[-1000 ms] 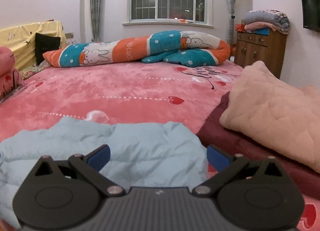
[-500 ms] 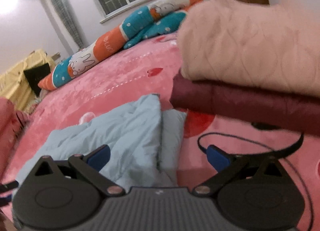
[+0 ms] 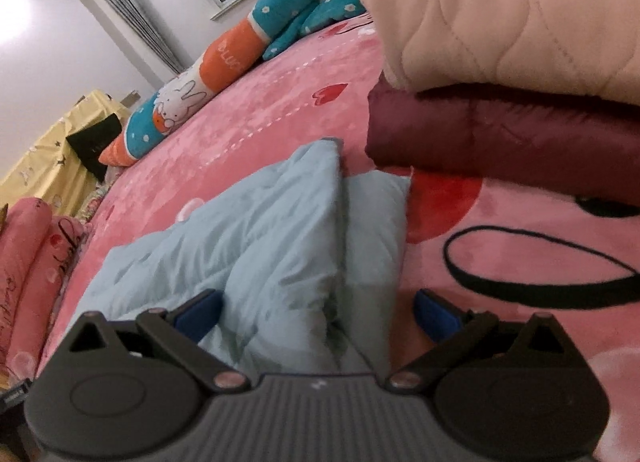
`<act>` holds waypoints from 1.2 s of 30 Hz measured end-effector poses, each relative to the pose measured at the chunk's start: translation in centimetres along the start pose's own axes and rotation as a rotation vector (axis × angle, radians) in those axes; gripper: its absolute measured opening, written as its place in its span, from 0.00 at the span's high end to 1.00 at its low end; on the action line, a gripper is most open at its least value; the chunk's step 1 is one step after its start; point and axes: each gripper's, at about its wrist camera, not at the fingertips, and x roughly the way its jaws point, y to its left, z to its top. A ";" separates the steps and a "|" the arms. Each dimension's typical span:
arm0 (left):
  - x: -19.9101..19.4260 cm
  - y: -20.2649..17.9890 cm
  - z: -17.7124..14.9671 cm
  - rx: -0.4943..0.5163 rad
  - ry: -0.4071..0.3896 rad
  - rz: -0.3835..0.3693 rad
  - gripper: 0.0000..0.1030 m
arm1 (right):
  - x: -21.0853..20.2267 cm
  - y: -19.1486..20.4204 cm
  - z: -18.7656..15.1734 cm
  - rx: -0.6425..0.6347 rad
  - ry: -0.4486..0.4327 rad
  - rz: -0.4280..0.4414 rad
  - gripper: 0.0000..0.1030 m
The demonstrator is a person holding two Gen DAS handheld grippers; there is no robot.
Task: Fold large clothes
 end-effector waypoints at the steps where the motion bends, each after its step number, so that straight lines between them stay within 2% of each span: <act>1: 0.1 0.0 0.0 0.004 0.000 -0.002 0.00 | 0.1 -0.2 0.0 0.008 -0.002 0.010 0.00; 6: 0.5 -0.1 0.1 0.014 0.005 -0.018 0.00 | 0.5 -0.8 0.2 0.065 0.001 0.088 0.00; 9: 0.8 0.0 0.2 0.016 0.009 -0.032 0.00 | 0.9 -0.6 0.3 0.065 0.016 0.125 0.04; 11: 0.9 0.2 0.3 0.014 0.010 -0.045 0.00 | 1.0 -0.3 0.3 0.042 0.020 0.121 0.10; 13: 1.0 0.2 0.3 0.014 0.008 -0.053 0.00 | 1.0 -0.1 0.3 0.040 0.018 0.127 0.25; 16: 0.9 -0.1 0.3 0.032 -0.008 -0.052 0.00 | 1.1 -0.1 0.4 0.054 0.024 0.137 0.41; 20: 0.4 -1.2 0.1 0.103 -0.048 -0.034 0.22 | 1.1 1.1 0.4 0.031 0.025 0.101 0.55; 22: 0.3 -1.5 0.2 0.114 -0.063 -0.029 0.35 | 0.8 2.0 0.4 -0.003 0.011 0.074 0.66; 24: 0.0 -1.6 0.2 0.105 -0.077 -0.030 0.56 | 0.3 2.9 0.3 -0.037 -0.007 0.051 0.73; 27: -0.4 -1.8 0.4 0.095 -0.098 -0.030 0.70 | -0.3 4.3 0.0 -0.098 -0.038 0.016 0.79; 30: -0.9 -2.6 0.4 0.100 -0.121 -0.026 0.81 | -1.3 5.6 -0.4 -0.170 -0.085 -0.020 0.82; 36: -2.3 -3.2 1.0 0.084 -0.168 -0.040 0.88 | -4.1 7.6 -0.8 -0.268 -0.202 -0.050 0.86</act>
